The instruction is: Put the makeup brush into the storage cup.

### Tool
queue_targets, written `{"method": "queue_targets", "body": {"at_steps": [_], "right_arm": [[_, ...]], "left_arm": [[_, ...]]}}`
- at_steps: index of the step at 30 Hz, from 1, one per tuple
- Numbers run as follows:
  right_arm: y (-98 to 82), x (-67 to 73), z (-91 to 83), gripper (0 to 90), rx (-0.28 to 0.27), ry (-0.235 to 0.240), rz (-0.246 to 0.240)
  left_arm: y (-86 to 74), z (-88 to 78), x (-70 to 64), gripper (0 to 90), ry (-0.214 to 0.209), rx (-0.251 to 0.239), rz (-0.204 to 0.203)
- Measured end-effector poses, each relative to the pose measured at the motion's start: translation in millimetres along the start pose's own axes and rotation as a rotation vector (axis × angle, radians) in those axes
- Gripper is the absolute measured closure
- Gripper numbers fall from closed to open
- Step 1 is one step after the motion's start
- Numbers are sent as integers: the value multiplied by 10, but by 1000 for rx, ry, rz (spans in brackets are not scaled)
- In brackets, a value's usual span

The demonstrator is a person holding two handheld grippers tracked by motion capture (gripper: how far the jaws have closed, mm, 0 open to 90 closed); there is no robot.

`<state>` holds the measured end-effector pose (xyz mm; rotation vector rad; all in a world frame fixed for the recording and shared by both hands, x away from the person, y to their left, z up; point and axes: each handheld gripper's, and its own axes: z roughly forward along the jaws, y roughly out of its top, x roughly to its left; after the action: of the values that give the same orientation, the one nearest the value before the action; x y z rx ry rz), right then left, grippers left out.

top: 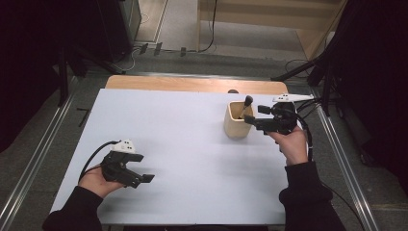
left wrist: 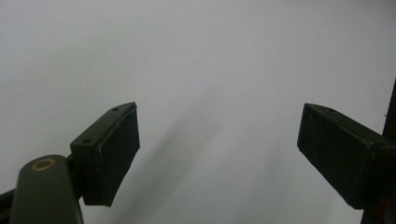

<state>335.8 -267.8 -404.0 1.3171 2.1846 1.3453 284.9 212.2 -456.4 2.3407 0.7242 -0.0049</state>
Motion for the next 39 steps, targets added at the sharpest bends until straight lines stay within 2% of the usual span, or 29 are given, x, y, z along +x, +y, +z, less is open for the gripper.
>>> {"method": "queue_targets", "body": {"at_steps": [7, 11, 17, 23, 26, 39], "right_arm": [[-71, 87, -9, 238, 30, 13, -30], [-97, 124, -17, 237, 24, 25, -34], [-193, 226, -28, 234, 63, 32, -74], [-253, 254, -60, 234, 73, 38, -81], [-299, 275, -74, 234, 97, 66, -76], [-475, 390, -33, 235, 129, 115, -108]], "left_arm": [[-3, -3, 6, 137, 2, 0, 1], [-8, -4, 8, 137, 1, -2, -3], [-11, -12, 12, 137, 4, 0, -3], [-12, -13, 14, 137, 4, 2, -3], [-14, -12, 16, 137, 4, 0, -5], [-20, -14, 16, 137, 6, -1, -5]]}}
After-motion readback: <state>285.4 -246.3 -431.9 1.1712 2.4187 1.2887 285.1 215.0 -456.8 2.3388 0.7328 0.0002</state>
